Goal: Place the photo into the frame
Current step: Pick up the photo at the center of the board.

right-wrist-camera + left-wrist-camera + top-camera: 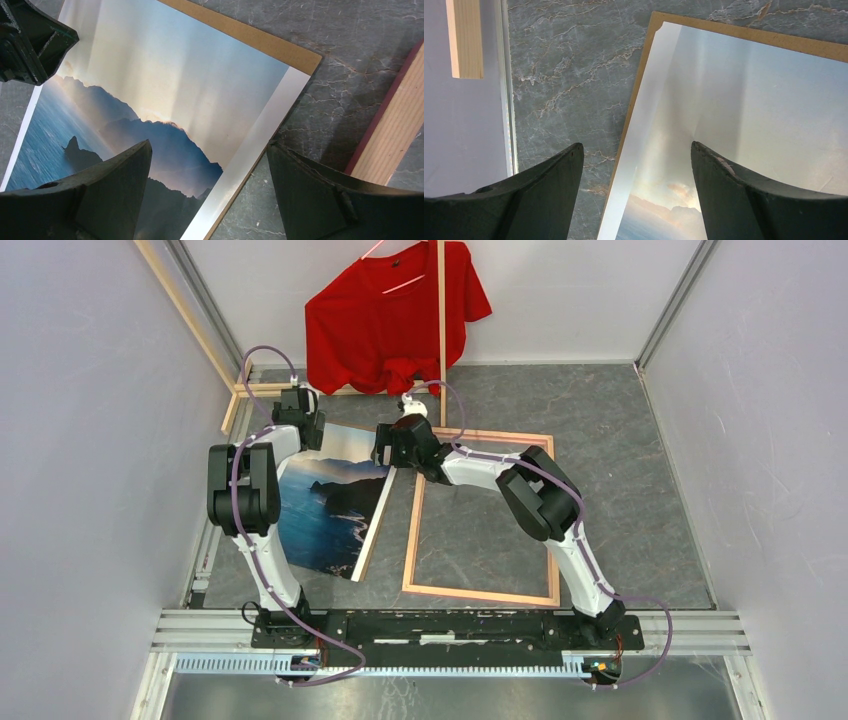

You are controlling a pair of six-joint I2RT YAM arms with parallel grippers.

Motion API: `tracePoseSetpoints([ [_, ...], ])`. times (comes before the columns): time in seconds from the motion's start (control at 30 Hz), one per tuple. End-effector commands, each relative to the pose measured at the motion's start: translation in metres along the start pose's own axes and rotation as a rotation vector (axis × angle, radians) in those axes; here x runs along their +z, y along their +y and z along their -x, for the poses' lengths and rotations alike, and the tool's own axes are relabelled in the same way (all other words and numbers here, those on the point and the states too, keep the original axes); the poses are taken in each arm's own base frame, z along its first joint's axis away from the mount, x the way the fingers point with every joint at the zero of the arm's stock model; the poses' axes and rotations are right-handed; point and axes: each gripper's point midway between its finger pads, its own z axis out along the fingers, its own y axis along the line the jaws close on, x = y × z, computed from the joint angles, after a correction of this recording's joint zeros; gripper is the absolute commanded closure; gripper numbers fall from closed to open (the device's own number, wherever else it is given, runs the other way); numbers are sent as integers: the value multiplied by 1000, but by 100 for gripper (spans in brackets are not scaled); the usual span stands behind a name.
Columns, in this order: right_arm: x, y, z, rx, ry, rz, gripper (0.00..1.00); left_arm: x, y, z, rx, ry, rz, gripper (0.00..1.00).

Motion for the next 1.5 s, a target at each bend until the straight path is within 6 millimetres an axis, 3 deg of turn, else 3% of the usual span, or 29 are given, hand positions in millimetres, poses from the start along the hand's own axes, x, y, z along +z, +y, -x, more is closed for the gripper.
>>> tracePoseSetpoints([
  [0.0,-1,25,22,-17,-58,63,8,-2,-20,-64,112,192,-78,15],
  [0.43,-17,45,41,-1,-110,149,9,-3,-19,-66,129,194,-73,16],
  [1.2,-33,75,46,-176,-146,118,10,-1,-22,-69,149,201,-76,17],
  [1.47,-21,57,36,-117,-116,90,11,-3,-20,-70,154,201,-72,18],
])
